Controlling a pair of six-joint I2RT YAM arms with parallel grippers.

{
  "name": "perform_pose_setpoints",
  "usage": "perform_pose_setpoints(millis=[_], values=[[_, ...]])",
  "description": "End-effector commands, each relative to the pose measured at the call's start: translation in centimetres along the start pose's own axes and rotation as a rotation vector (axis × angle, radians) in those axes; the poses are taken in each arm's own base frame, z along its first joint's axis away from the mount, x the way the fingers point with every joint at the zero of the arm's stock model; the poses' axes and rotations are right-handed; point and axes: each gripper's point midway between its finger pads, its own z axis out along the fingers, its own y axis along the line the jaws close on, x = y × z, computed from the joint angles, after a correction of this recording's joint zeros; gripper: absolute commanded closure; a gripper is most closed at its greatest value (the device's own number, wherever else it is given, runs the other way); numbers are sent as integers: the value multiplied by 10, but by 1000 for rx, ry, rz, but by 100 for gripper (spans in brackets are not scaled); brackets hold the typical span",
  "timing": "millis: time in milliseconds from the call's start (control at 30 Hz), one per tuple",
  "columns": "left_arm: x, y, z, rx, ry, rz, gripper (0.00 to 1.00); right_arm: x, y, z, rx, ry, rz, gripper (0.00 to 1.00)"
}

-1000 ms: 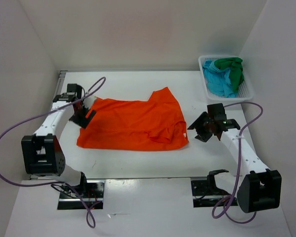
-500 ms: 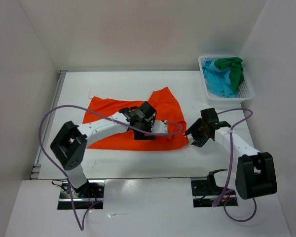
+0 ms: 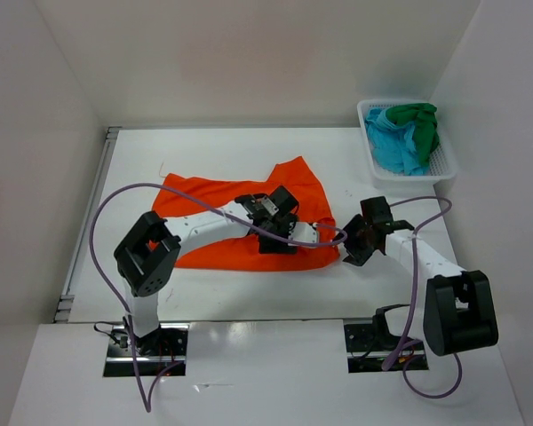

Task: Fold and stack the t-shirts
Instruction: Fold the flattened tshirt in 1/3 of the way

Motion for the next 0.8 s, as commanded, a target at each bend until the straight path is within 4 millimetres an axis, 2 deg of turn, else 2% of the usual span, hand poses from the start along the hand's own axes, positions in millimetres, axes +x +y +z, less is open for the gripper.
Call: perform_pose_setpoints(millis=[0, 167, 233, 300, 400, 533, 600, 633, 700, 767], values=[[-7, -16, 10, 73, -16, -4, 35, -1, 2, 6, -12, -8, -29, 34], [2, -21, 27, 83, 31, -21, 46, -2, 2, 8, -9, -6, -28, 34], [4, -16, 29, 52, 37, -17, 60, -2, 2, 8, -9, -6, -28, 34], [2, -14, 29, 46, 31, -16, 69, -2, 2, 8, -9, -6, -28, 36], [-1, -12, 28, 39, 23, -25, 72, 2, 1, 12, -14, 14, -27, 39], [-7, 0, 23, 7, 11, -53, 80, 6, 1, 15, -18, 40, -35, 42], [-7, 6, 24, -7, 3, -91, 90, 6, 1, 15, -18, 40, -35, 44], [-6, 16, 24, -24, -4, -116, 93, 6, -2, 15, -4, 39, -33, 44], [-9, 30, 22, -47, -18, -140, 93, 5, -3, 16, 1, 31, -42, 44], [-3, 36, 25, -51, 0, -180, 96, 5, -3, 16, 1, 31, -42, 45]])
